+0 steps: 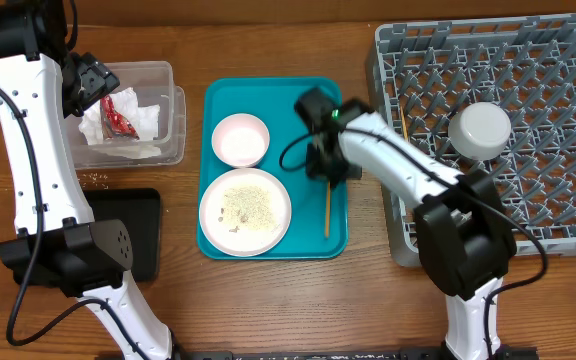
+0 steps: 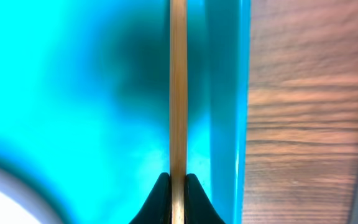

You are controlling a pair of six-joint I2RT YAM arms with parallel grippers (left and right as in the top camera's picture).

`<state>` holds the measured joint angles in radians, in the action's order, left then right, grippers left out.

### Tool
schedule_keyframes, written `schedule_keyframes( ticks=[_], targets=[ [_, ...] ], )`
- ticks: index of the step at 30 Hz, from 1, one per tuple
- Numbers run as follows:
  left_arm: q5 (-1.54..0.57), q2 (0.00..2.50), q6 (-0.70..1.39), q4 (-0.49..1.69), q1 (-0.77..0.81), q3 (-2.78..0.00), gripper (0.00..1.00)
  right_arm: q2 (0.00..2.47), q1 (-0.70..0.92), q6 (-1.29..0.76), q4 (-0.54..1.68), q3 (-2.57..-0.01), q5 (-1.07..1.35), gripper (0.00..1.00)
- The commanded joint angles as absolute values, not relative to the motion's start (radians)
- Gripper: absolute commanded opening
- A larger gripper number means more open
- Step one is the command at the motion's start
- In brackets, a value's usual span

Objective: Sort waste into correct bins and load items into the dishwasher
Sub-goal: 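Carry the second chopstick right and place it in the rack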

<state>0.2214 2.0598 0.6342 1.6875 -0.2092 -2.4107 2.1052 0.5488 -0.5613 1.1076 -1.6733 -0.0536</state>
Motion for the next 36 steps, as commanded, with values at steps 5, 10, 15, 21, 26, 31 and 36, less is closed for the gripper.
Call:
schedule_keyframes(
  ticks=[5,10,15,21,26,31,36],
  targets=[
    [0.236,2.051,0.651,1.689,-0.202,-2.408,1.0,2.024,0.427,-0.348,1.275,-2.017,-0.128,0.04],
    [0.236,2.05,0.651,1.689,-0.202,-2.408,1.0,1.985,0.289,-0.167,1.302,-2.084,-0.163,0.04],
    [0.236,2.05,0.651,1.689,-0.202,-2.408,1.0,1.994,0.17,-0.006,1.335,-2.081,-0.154,0.04],
    [0.236,2.051,0.651,1.689,-0.202,-2.408,1.0,2.02,0.075,0.061,1.333,-2.08,0.071,0.09],
    [0.236,2.051,0.651,1.689,-0.202,-2.408,1.0,2.058,0.057,0.06,1.331,-2.08,0.104,0.09],
    [0.236,2.05,0.651,1.689,-0.202,-2.408,1.0,2.094,0.062,0.057,1.336,-2.063,0.123,0.2],
    [0.236,2.051,0.651,1.689,-0.202,-2.408,1.0,2.095,0.068,0.039,1.318,-2.007,0.129,0.38]
  ],
)
